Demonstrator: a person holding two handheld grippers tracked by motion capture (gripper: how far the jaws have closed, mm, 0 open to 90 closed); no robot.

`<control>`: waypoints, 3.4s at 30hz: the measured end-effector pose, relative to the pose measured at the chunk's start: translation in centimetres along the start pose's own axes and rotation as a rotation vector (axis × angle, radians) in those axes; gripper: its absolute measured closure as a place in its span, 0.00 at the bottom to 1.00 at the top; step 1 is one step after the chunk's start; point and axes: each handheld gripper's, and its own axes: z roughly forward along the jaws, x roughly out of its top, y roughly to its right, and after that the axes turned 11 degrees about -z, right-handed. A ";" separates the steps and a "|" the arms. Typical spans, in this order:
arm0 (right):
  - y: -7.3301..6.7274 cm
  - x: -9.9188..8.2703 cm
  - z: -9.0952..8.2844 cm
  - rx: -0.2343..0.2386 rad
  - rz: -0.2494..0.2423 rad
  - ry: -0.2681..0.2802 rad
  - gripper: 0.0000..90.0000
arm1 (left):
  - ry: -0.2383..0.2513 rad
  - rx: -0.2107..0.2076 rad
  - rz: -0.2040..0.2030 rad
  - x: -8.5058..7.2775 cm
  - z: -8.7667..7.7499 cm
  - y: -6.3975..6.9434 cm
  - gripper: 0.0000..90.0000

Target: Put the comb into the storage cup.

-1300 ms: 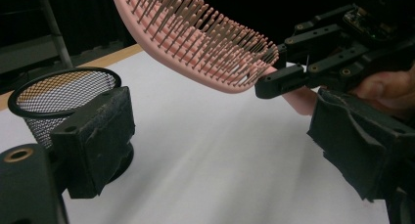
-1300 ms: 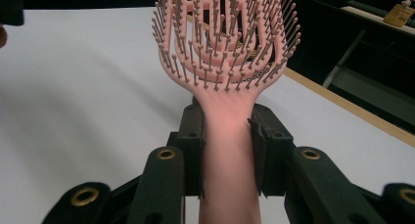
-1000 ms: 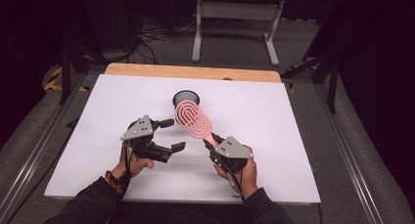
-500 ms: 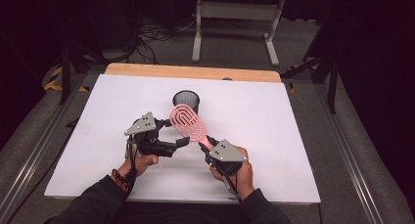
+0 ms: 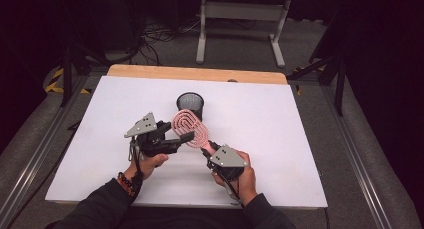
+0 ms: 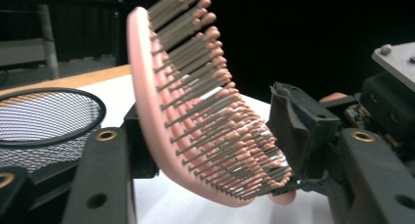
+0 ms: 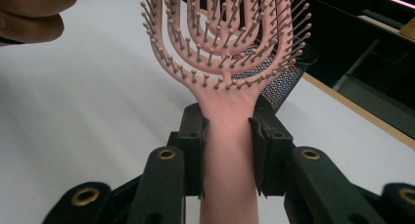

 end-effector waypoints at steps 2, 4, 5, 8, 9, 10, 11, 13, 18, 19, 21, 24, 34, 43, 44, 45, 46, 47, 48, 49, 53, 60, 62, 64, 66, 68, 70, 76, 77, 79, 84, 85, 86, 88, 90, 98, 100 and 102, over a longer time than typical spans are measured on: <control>-0.1 0.0 0.1 -0.003 0.000 -0.004 0.77 | 0.013 -0.007 0.002 0.1 -0.1 0.0 0.53; -0.1 0.0 0.2 -0.008 0.001 -0.007 0.77 | 0.024 -0.014 -0.006 0.1 -0.1 0.0 0.55; -0.1 -0.1 0.2 -0.010 0.001 -0.011 0.77 | 0.028 -0.014 0.000 0.2 -0.2 0.0 0.56; -0.1 -0.1 0.2 -0.016 0.003 -0.013 0.77 | 0.039 -0.023 -0.005 0.3 -0.3 0.1 0.61; 0.0 -0.1 0.2 -0.019 0.004 -0.012 0.77 | 0.048 -0.021 -0.010 0.4 -0.3 0.1 0.62; 0.0 -0.1 0.2 -0.021 0.004 -0.012 0.77 | 0.051 -0.019 -0.004 0.4 -0.3 0.1 0.63; 0.0 -0.1 0.2 -0.023 0.004 -0.014 0.77 | 0.053 -0.025 -0.007 0.5 -0.3 0.1 0.64; -0.1 -0.1 0.2 -0.024 0.006 -0.016 0.77 | 0.060 -0.030 -0.006 0.5 -0.2 0.3 0.65; -0.1 -0.2 0.3 -0.034 0.010 -0.017 0.77 | 0.072 -0.046 0.016 0.6 -0.1 0.8 0.68; -0.1 -0.2 0.3 -0.034 0.011 -0.016 0.76 | 0.075 -0.051 0.024 0.7 -0.1 0.9 0.69; -0.1 -0.2 0.3 -0.033 0.011 -0.019 0.76 | 0.071 -0.054 0.034 0.7 0.0 1.1 0.69; 0.0 -0.2 0.3 -0.025 0.017 -0.020 0.76 | 0.071 -0.051 0.043 0.9 0.1 1.4 0.70; 0.0 -0.1 0.2 -0.011 0.018 -0.003 0.75 | 0.086 -0.054 0.067 1.4 0.0 1.9 0.71; -0.3 0.2 -0.1 0.012 0.029 0.019 0.71 | 0.114 -0.035 0.102 2.4 -0.5 2.3 0.71; -0.3 0.3 -0.1 0.016 0.027 0.022 0.70 | 0.118 -0.034 0.104 2.4 -0.6 2.3 0.71; -0.3 0.3 -0.1 0.018 0.029 0.025 0.69 | 0.117 -0.028 0.106 2.5 -0.8 2.3 0.71; -0.3 0.3 -0.2 0.032 0.031 0.032 0.66 | 0.123 -0.024 0.110 2.6 -0.9 2.2 0.71; -0.3 0.3 -0.2 0.032 0.031 0.032 0.66 | 0.125 -0.018 0.111 2.6 -1.0 2.2 0.71; -0.3 0.3 -0.2 0.035 0.033 0.037 0.64 | 0.127 -0.013 0.117 2.7 -1.1 2.2 0.71; -0.2 0.3 -0.3 0.039 0.036 0.044 0.61 | 0.131 -0.008 0.118 2.8 -1.2 2.1 0.71; -0.1 0.3 -0.5 0.060 0.040 0.060 0.51 | 0.133 0.015 0.126 3.0 -1.8 1.9 0.72; 0.7 0.1 -1.4 0.047 0.059 0.098 0.44 | 0.130 0.035 0.132 3.1 -2.5 1.4 0.72; 1.2 -0.1 -1.8 0.034 0.055 0.104 0.41 | 0.132 0.039 0.134 3.1 -2.7 1.3 0.72; 1.4 -0.2 -1.9 0.028 0.051 0.105 0.40 | 0.129 0.044 0.143 3.2 -2.9 1.1 0.72; 1.8 -0.4 -2.2 0.018 0.046 0.108 0.38 | 0.136 0.047 0.141 3.3 -3.1 1.1 0.72; 2.1 -0.6 -2.5 0.004 0.045 0.109 0.36 | 0.139 0.052 0.149 3.4 -3.4 1.0 0.72; 2.5 -0.9 -2.7 -0.007 0.044 0.115 0.34 | 0.142 0.054 0.153 3.6 -3.6 1.0 0.72; 3.1 -1.5 -3.3 -0.038 0.031 0.117 0.27 | 0.154 0.067 0.161 3.9 -4.4 0.8 0.72; 3.2 -1.6 -3.4 -0.043 0.027 0.115 0.26 | 0.156 0.068 0.162 4.0 -4.5 0.7 0.72; 3.3 -1.8 -3.5 -0.044 0.031 0.114 0.25 | 0.160 0.069 0.160 4.1 -4.6 0.6 0.72; 3.5 -2.5 -3.9 -0.064 0.017 0.093 0.25 | 0.153 0.078 0.166 4.2 -4.9 0.5 0.72; 3.5 -2.7 -4.0 -0.067 0.012 0.088 0.25 | 0.153 0.079 0.168 4.2 -4.9 0.5 0.72; 3.6 -2.8 -4.1 -0.066 0.010 0.088 0.25 | 0.151 0.081 0.175 4.3 -5.0 0.4 0.72; 3.7 -3.1 -4.4 -0.072 0.010 0.090 0.25 | 0.155 0.085 0.176 4.4 -5.1 0.4 0.72; 3.8 -3.4 -4.6 -0.072 0.018 0.087 0.23 | 0.156 0.088 0.179 4.5 -5.3 0.3 0.72; 4.2 -4.8 -5.2 -0.087 0.026 0.059 0.19 | 0.166 0.102 0.179 4.8 -5.7 0.0 0.72; 4.3 -5.1 -5.4 -0.092 0.029 0.059 0.19 | 0.170 0.108 0.179 4.9 -5.8 -0.1 0.72; 4.5 -5.3 -5.6 -0.098 0.034 0.057 0.17 | 0.174 0.115 0.178 5.0 -5.9 -0.1 0.72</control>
